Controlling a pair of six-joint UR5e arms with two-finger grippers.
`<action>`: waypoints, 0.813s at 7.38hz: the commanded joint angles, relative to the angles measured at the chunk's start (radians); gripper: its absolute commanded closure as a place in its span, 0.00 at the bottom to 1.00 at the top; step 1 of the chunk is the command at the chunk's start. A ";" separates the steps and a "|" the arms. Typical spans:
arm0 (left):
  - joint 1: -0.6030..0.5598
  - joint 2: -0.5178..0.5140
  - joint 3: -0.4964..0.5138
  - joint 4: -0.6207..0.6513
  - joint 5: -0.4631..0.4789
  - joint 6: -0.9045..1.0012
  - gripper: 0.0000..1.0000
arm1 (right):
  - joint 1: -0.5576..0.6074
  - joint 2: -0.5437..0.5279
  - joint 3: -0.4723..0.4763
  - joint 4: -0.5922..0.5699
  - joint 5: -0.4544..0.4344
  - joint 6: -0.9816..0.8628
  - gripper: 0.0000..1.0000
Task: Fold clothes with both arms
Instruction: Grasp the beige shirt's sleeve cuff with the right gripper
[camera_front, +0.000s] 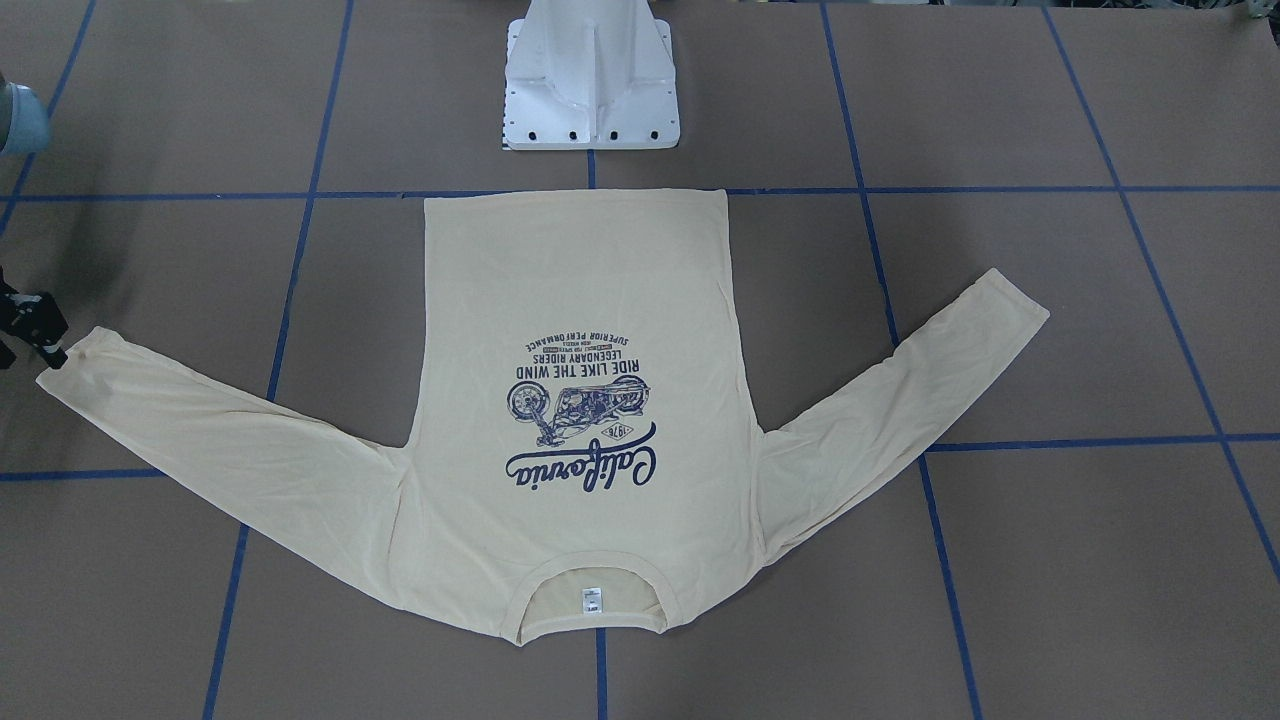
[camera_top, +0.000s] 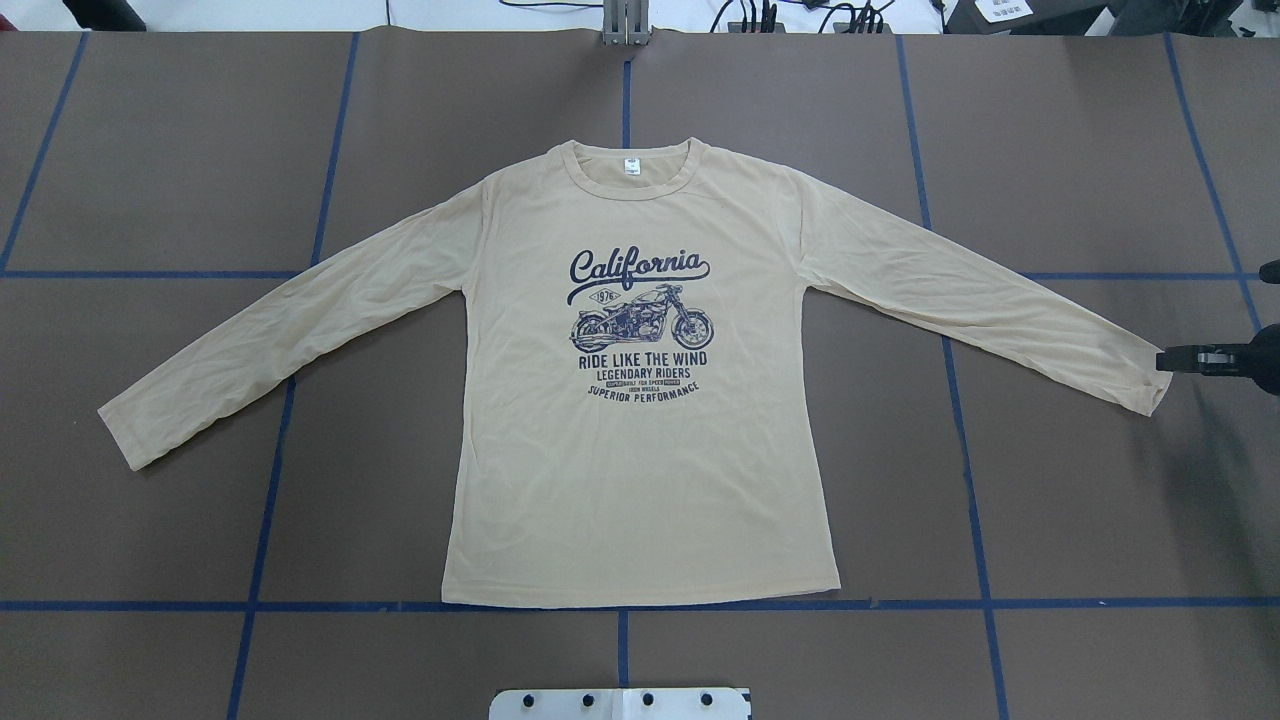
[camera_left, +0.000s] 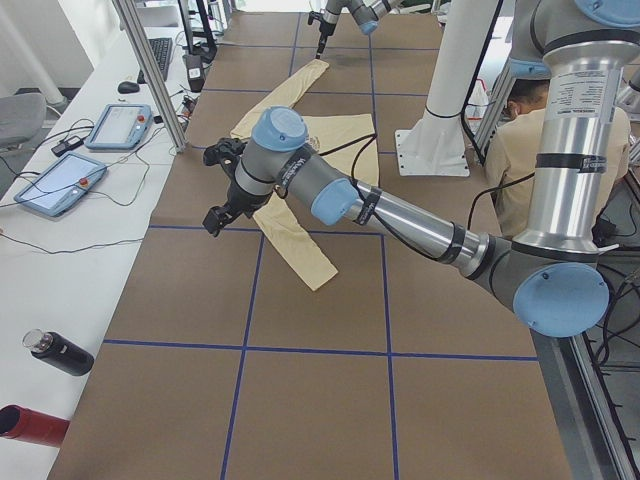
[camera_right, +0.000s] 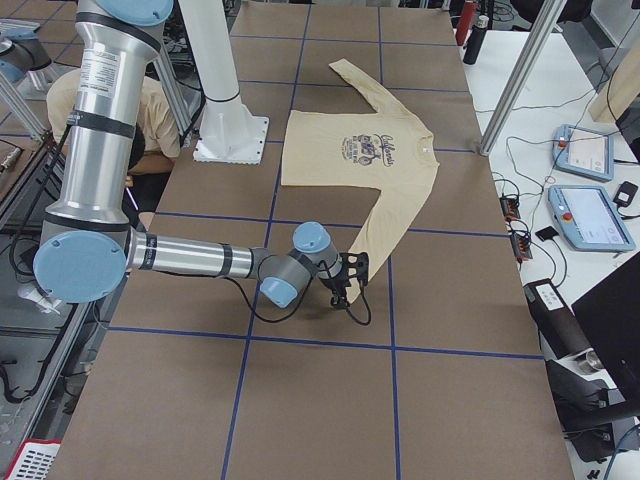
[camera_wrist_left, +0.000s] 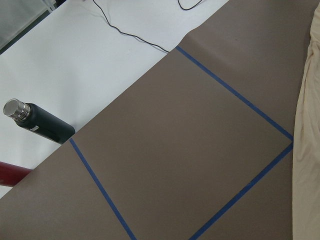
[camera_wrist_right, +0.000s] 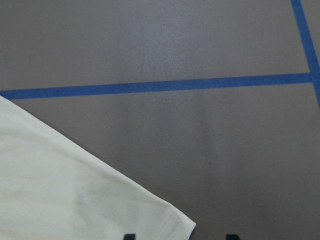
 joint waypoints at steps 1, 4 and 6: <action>0.000 0.001 0.000 0.000 0.000 0.001 0.00 | -0.014 0.006 -0.009 0.000 -0.013 0.000 0.34; 0.000 0.004 0.000 -0.001 0.002 0.002 0.00 | -0.024 0.022 -0.021 0.000 -0.024 0.000 0.38; 0.000 0.005 0.000 0.000 0.002 0.002 0.00 | -0.027 0.058 -0.056 0.002 -0.027 0.000 0.42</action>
